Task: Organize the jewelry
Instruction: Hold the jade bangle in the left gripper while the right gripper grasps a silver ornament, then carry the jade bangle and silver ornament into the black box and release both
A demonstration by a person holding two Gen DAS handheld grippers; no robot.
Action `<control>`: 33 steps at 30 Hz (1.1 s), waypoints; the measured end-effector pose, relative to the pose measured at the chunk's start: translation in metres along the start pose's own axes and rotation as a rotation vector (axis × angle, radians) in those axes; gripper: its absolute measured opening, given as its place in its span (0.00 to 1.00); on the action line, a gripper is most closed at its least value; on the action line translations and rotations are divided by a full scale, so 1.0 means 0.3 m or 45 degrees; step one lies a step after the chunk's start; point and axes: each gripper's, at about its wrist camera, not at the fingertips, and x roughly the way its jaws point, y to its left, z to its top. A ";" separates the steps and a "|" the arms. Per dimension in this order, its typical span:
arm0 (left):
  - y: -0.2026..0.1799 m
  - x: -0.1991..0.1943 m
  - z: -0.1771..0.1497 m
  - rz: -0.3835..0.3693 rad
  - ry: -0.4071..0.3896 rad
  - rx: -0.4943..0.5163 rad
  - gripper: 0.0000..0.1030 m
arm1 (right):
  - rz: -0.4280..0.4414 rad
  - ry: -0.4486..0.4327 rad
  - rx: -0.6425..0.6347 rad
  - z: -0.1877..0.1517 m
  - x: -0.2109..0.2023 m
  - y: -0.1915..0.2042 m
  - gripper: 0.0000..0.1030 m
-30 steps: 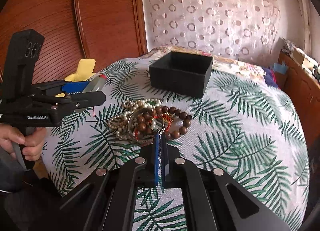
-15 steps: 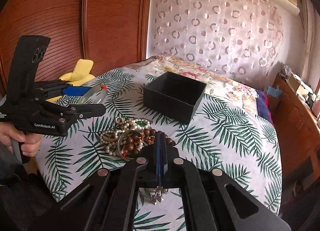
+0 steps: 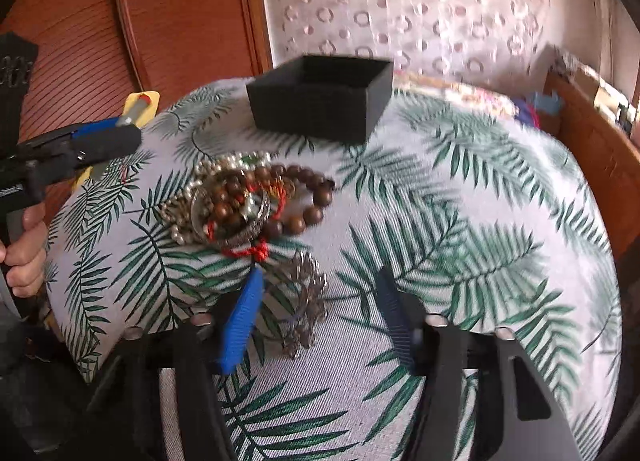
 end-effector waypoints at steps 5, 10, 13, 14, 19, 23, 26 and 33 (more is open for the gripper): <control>0.006 0.007 -0.003 -0.001 0.007 0.000 0.66 | 0.000 0.026 -0.003 -0.012 0.015 0.009 0.22; 0.001 0.013 -0.011 -0.001 0.011 0.005 0.66 | 0.000 -0.003 -0.067 -0.007 -0.003 0.037 0.17; -0.003 0.024 -0.004 0.006 0.014 0.012 0.66 | -0.015 -0.053 -0.100 0.021 -0.033 0.043 0.15; -0.003 0.028 0.000 0.008 0.015 0.014 0.66 | -0.017 -0.062 -0.107 0.029 -0.041 0.041 0.14; -0.003 0.045 0.028 0.009 0.015 0.016 0.66 | -0.042 -0.118 -0.146 0.078 -0.096 0.038 0.12; -0.003 0.067 0.059 0.009 0.011 0.015 0.66 | -0.070 -0.156 -0.167 0.113 -0.133 0.023 0.11; -0.004 0.084 0.091 0.026 -0.004 0.024 0.66 | -0.083 -0.177 -0.169 0.135 -0.151 0.005 0.11; -0.012 0.137 0.194 0.046 -0.037 0.045 0.66 | -0.129 -0.254 -0.173 0.213 -0.208 -0.048 0.11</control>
